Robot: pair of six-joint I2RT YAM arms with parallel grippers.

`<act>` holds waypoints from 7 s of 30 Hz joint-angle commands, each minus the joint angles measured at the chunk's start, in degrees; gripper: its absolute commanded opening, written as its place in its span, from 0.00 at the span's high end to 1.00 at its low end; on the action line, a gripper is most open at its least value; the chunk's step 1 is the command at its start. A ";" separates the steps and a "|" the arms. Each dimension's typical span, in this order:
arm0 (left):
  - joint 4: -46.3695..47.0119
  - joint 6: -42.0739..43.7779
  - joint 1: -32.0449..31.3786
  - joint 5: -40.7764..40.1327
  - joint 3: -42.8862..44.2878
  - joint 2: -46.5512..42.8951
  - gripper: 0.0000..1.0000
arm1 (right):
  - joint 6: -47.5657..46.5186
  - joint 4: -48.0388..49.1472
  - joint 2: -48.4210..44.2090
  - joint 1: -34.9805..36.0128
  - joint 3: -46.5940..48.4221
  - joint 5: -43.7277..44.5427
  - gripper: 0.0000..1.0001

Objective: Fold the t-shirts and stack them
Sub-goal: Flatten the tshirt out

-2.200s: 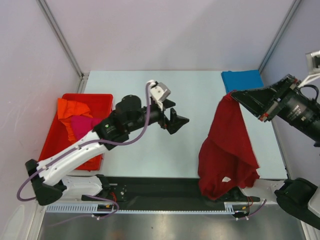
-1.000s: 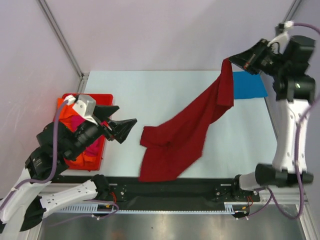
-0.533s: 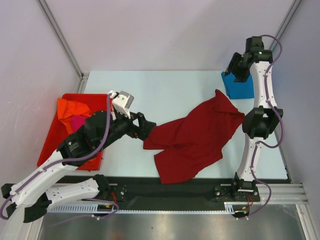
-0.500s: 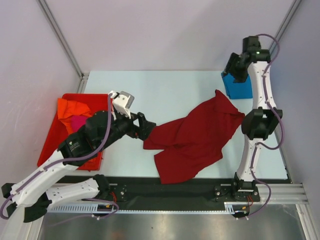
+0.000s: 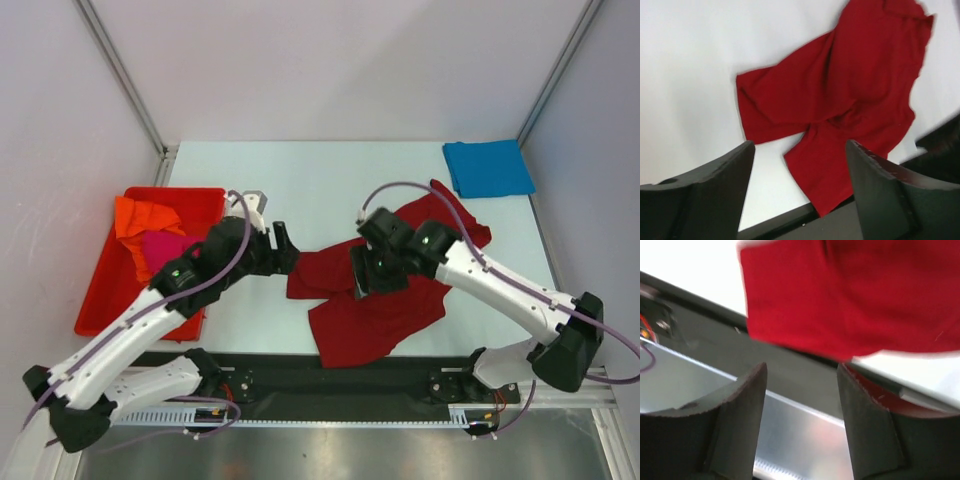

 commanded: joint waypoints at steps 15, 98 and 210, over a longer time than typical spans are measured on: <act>15.36 -11.16 11.61 16.00 -6.62 27.35 0.11 | 14.35 3.63 -21.72 -24.70 -32.25 -3.33 0.27; 3.85 -2.73 17.33 -3.51 -19.19 13.82 0.99 | -3.69 7.84 11.82 -16.81 -4.58 0.04 0.27; 11.94 34.10 17.24 -0.79 46.65 -13.68 1.00 | -16.77 35.81 -26.54 -45.28 56.44 14.24 1.00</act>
